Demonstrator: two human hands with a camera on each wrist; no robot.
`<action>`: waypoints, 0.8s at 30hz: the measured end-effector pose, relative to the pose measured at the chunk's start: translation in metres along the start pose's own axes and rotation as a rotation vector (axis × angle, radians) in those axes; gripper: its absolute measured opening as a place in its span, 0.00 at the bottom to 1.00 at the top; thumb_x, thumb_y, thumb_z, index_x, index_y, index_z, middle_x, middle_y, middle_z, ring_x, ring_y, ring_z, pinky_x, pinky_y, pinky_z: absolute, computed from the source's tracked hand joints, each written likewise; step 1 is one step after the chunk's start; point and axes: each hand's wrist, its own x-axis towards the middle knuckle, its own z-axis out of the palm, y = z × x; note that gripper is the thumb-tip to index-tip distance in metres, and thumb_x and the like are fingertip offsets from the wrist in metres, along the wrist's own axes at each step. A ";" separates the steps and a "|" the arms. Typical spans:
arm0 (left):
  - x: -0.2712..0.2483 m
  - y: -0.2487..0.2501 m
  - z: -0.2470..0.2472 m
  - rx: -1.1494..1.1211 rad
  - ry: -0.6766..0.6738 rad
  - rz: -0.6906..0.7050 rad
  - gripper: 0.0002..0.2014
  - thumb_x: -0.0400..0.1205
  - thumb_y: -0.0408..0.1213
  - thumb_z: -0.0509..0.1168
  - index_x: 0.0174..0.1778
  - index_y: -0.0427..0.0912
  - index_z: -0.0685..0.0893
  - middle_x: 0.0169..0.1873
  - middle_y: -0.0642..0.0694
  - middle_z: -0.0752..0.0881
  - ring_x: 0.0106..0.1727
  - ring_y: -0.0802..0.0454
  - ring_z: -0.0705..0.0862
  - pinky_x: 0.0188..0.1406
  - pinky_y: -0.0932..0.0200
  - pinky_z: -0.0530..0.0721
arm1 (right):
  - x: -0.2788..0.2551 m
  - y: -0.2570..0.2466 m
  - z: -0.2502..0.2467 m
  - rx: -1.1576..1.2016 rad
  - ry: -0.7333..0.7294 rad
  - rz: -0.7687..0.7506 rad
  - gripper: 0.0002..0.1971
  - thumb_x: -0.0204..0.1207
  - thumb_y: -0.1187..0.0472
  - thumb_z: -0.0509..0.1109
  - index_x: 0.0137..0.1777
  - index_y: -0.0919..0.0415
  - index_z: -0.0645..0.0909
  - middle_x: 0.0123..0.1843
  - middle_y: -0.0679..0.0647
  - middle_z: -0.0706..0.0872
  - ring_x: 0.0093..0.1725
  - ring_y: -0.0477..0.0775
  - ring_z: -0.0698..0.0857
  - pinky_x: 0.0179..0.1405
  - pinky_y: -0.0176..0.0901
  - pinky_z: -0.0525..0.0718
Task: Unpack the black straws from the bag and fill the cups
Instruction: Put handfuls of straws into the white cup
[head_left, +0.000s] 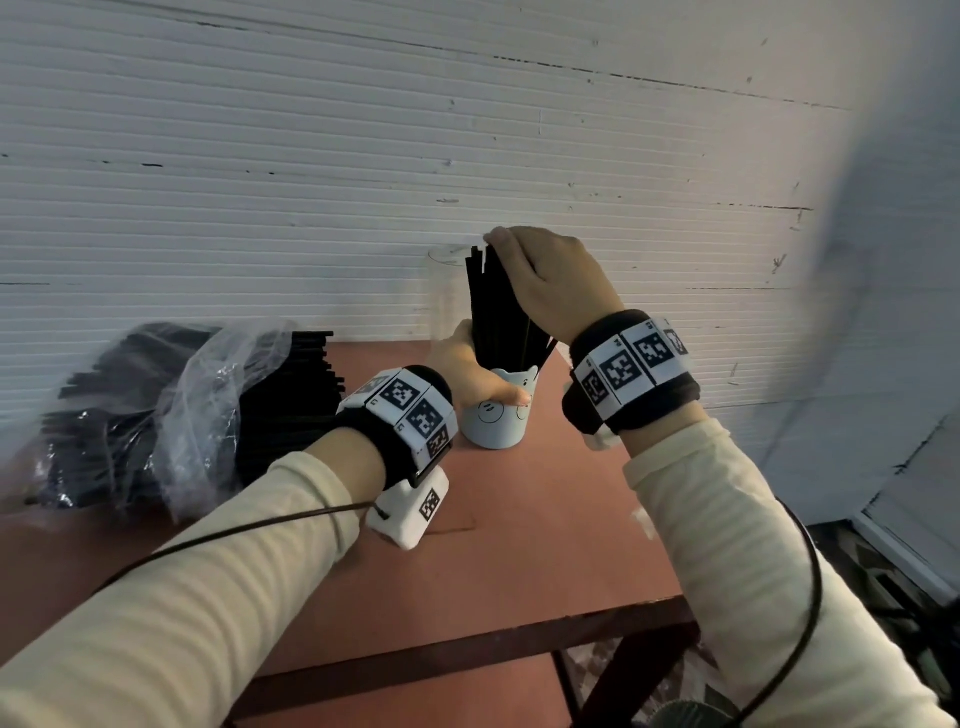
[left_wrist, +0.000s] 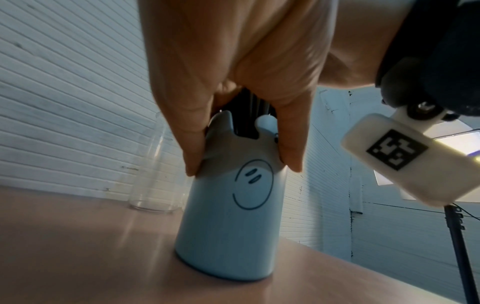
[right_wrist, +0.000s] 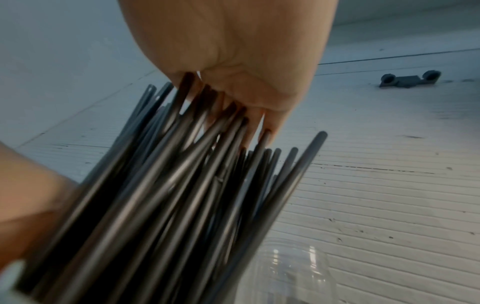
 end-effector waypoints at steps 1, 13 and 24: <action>-0.002 0.001 0.001 0.003 0.002 -0.005 0.59 0.50 0.50 0.84 0.78 0.47 0.65 0.68 0.48 0.80 0.69 0.46 0.78 0.70 0.45 0.78 | 0.000 0.000 -0.001 0.015 0.013 -0.011 0.22 0.88 0.51 0.51 0.61 0.64 0.83 0.60 0.56 0.86 0.60 0.55 0.83 0.64 0.46 0.78; -0.040 0.003 -0.037 -0.031 0.223 0.023 0.31 0.77 0.38 0.73 0.76 0.47 0.71 0.65 0.46 0.81 0.61 0.50 0.82 0.50 0.60 0.79 | -0.023 -0.046 -0.014 0.273 0.327 -0.141 0.08 0.67 0.72 0.59 0.40 0.65 0.79 0.40 0.54 0.81 0.40 0.48 0.78 0.40 0.34 0.75; -0.101 -0.050 -0.138 0.053 0.612 0.079 0.09 0.75 0.36 0.70 0.46 0.56 0.84 0.46 0.52 0.85 0.42 0.56 0.82 0.38 0.61 0.77 | -0.040 -0.092 0.059 0.286 -0.528 0.121 0.12 0.81 0.57 0.66 0.61 0.57 0.83 0.57 0.49 0.86 0.56 0.49 0.83 0.52 0.34 0.76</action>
